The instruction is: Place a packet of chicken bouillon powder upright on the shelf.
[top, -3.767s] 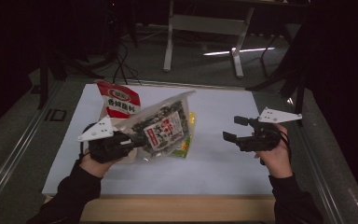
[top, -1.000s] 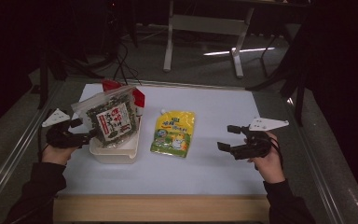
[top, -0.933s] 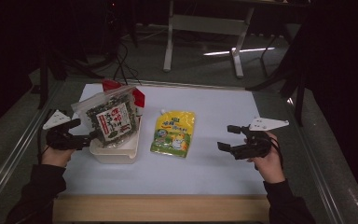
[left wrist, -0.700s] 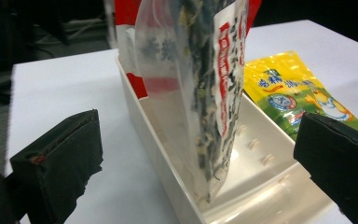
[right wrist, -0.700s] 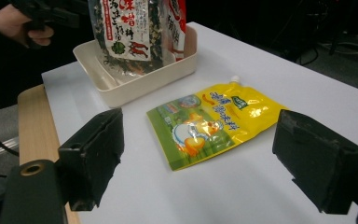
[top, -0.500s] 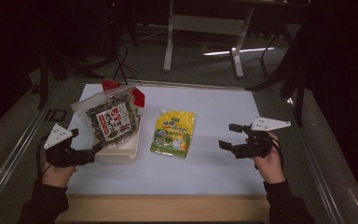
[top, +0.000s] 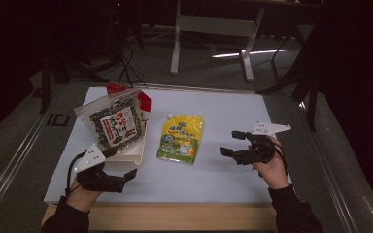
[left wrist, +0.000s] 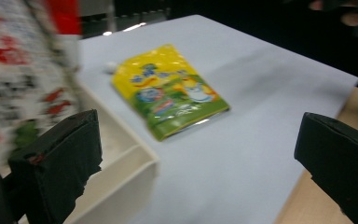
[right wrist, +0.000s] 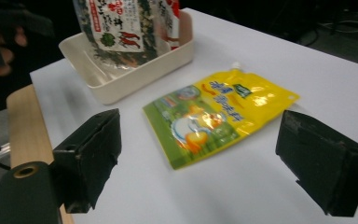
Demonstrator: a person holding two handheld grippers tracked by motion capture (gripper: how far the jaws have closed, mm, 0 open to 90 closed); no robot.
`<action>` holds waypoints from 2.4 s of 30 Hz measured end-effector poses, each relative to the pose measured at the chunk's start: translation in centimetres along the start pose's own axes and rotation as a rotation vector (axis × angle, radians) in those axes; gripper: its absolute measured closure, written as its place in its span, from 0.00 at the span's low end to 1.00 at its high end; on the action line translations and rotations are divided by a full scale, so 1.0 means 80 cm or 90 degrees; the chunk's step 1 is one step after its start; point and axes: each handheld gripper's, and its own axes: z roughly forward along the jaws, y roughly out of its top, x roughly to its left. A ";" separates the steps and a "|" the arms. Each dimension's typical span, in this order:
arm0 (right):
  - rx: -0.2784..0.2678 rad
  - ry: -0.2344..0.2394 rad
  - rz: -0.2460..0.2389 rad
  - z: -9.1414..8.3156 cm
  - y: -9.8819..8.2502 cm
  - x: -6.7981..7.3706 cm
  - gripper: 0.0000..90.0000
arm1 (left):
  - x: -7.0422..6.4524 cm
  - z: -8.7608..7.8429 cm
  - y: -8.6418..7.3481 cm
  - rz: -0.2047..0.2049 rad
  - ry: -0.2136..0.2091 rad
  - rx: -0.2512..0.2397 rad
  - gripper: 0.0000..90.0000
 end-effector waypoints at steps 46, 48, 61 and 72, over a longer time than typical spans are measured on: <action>0.128 -0.106 0.033 0.279 0.066 -0.080 1.00 | -0.040 0.065 -0.049 0.026 -0.116 0.062 0.02; 0.131 -0.114 0.045 0.290 0.067 -0.085 1.00 | -0.040 0.063 -0.048 0.028 -0.116 0.057 0.02; 0.190 -0.160 0.070 0.355 0.068 -0.105 1.00 | -0.039 0.059 -0.048 0.036 -0.121 0.056 0.02; 0.224 -0.160 0.086 0.365 0.055 -0.103 1.00 | -0.039 0.060 -0.049 0.041 -0.121 0.063 0.02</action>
